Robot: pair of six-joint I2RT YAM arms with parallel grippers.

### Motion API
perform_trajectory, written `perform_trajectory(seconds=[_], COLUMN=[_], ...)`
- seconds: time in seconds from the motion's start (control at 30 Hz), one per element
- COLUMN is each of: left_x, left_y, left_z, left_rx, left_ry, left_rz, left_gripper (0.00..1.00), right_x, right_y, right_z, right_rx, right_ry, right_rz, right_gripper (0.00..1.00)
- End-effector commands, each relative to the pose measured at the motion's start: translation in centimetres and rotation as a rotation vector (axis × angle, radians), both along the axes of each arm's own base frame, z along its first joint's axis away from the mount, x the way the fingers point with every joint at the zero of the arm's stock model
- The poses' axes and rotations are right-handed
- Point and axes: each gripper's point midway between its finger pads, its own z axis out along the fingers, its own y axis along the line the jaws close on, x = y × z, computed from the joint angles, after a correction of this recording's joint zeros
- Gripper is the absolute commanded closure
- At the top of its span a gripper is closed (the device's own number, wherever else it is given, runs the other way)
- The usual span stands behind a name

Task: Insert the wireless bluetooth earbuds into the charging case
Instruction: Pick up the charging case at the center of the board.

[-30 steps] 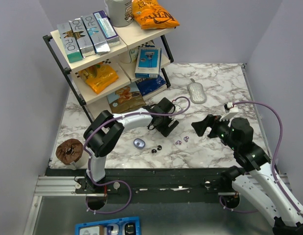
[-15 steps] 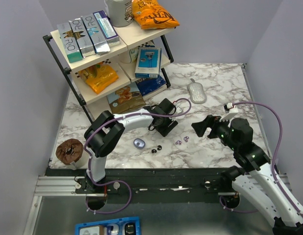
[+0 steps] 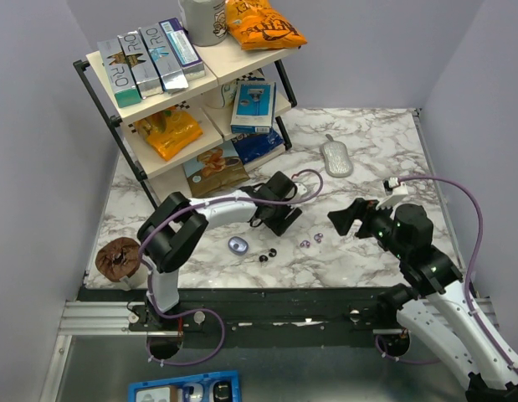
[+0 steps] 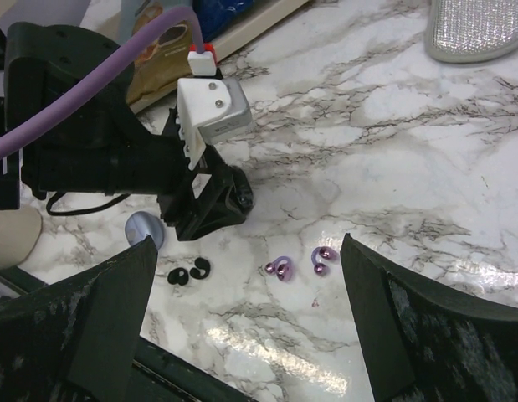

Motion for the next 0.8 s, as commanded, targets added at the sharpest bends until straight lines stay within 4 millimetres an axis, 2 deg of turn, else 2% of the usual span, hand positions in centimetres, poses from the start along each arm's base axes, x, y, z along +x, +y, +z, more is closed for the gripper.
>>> perform_trajectory(seconds=[0.0, 0.03, 0.07, 0.13, 0.17, 0.2, 0.23, 0.27, 0.3, 0.33, 0.37, 0.4, 0.43, 0.47, 0.53, 0.6, 0.63, 0.67, 0.77], left_x=[-0.6, -0.7, -0.1, -0.2, 0.3, 0.4, -0.1, 0.7, 0.5, -0.6, -1.0, -1.8, -3.5, -4.1, -5.5, -7.4, -8.1, -8.6, -10.0], left_y=[0.1, 0.5, -0.1, 0.2, -0.3, -0.4, 0.1, -0.2, -0.3, 0.2, -0.9, -1.1, -0.5, -1.0, -1.1, -2.0, -1.8, -2.0, -2.4], left_z=[1.5, 1.6, 3.6, 4.4, 6.5, 7.4, 7.2, 10.1, 11.0, 10.2, 13.9, 15.1, 13.5, 16.3, 15.7, 16.1, 15.4, 16.0, 15.0], left_rx=[-0.077, -0.084, -0.148, -0.183, -0.249, -0.279, -0.293, -0.374, -0.42, -0.443, -0.586, -0.647, -0.662, -0.763, -0.766, -0.793, -0.779, -0.803, -0.792], left_ry=[-0.041, -0.057, -0.107, -0.141, -0.192, -0.213, -0.22, -0.308, -0.334, -0.33, -0.418, -0.46, -0.456, -0.533, -0.552, -0.573, -0.595, -0.616, -0.589], left_rz=[0.035, 0.045, 0.058, 0.073, 0.086, 0.089, 0.092, 0.11, 0.114, 0.099, 0.057, 0.028, -0.004, -0.028, -0.07, -0.162, -0.198, -0.206, -0.235], left_gripper=[1.0, 1.0, 1.0, 1.0, 1.0, 1.0, 1.0, 1.0, 1.0, 1.0, 1.0, 1.0, 1.0, 1.0, 1.0, 1.0, 1.0, 1.0, 1.0], right_x=[-0.3, -0.3, -0.3, -0.3, -0.3, -0.4, -0.5, -0.5, -0.9, -1.1, -1.3, -1.7, -1.8, -1.8, -2.2, -2.6, -2.6, -2.8, -3.3], right_y=[-0.2, -0.2, -0.2, -0.4, -0.4, -0.3, -0.3, -0.1, 0.7, 1.2, 1.9, 2.6, 2.9, 3.1, 3.7, 4.3, 4.4, 4.5, 5.3], right_z=[0.5, 0.7, 1.0, 1.7, 1.9, 2.2, 2.3, 2.4, 2.6, 2.9, 2.6, 2.4, 2.1, 1.9, 2.0, 2.2, 2.1, 2.2, 1.7], right_rx=[0.015, 0.028, 0.04, 0.066, 0.077, 0.09, 0.109, 0.114, 0.127, 0.117, 0.11, 0.11, 0.101, 0.093, 0.078, 0.072, 0.056, 0.049, 0.023], right_ry=[0.0, 0.002, -0.002, -0.008, -0.01, -0.014, -0.014, -0.016, -0.019, -0.027, -0.01, 0.009, 0.019, 0.031, 0.019, 0.016, 0.015, 0.017, 0.048], right_rz=[-0.016, -0.019, -0.025, -0.048, -0.05, -0.052, -0.055, -0.044, 0.006, 0.047, 0.09, 0.143, 0.16, 0.178, 0.236, 0.286, 0.306, 0.322, 0.398], right_gripper=[0.0, 0.0, 0.0, 0.0, 0.0, 0.0, 0.0, 0.0, 0.0, 0.0, 0.0, 0.0, 0.0, 0.0, 0.0, 0.0, 0.0, 0.0, 0.0])
